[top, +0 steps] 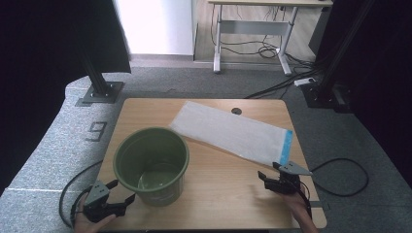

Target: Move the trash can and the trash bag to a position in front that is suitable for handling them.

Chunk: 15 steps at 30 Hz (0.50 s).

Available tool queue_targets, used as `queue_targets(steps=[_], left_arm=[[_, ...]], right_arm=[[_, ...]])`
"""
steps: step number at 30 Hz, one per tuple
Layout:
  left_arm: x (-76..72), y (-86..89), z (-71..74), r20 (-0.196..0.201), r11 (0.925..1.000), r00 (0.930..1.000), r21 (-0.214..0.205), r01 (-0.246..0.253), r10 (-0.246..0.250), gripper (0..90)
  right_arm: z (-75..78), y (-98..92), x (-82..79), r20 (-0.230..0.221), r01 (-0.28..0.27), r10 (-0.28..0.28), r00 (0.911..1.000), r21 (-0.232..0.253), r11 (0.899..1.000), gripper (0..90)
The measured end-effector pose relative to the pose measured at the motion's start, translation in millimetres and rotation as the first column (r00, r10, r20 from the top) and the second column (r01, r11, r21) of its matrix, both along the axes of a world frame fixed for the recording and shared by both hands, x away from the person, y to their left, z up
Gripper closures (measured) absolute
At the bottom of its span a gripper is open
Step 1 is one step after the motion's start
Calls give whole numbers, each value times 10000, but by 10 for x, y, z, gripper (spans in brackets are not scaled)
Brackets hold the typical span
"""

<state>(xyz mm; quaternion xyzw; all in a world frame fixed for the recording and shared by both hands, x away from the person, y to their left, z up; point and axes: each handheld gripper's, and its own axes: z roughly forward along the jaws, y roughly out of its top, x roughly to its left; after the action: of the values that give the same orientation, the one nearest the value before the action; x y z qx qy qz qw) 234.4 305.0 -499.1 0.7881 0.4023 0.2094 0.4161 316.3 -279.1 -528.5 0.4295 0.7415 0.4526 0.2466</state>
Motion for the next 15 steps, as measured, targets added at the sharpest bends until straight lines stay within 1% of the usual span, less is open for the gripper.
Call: queue_targets(steps=[6, 9, 13, 14, 15], left_arm=[[97, -264, 10, -27, 9979, 9979, -19, 646, -646, 143], [166, -436, 22, 25, 9960, 9960, -45, 893, -893, 142], [292, -672, 20, 189, 9939, 9937, 9, 1103, -1103, 144], [326, -720, 22, 260, 9940, 9937, 65, 1092, -1093, 142], [365, -759, 27, 286, 9936, 9932, 35, 1127, -1128, 146]], right_arm=[[-8, -4, -8, -52, 53, -53, 10000, -21, 10000, 237], [-10, -15, -17, -59, 110, -110, 9999, -16, 9999, 237], [6, -44, -37, -6, 122, -122, 9999, 30, 9999, 236], [8, -53, -45, -5, 142, -142, 9999, 85, 9999, 236], [8, -69, -52, 10, 130, -130, 9999, 93, 9999, 237]])
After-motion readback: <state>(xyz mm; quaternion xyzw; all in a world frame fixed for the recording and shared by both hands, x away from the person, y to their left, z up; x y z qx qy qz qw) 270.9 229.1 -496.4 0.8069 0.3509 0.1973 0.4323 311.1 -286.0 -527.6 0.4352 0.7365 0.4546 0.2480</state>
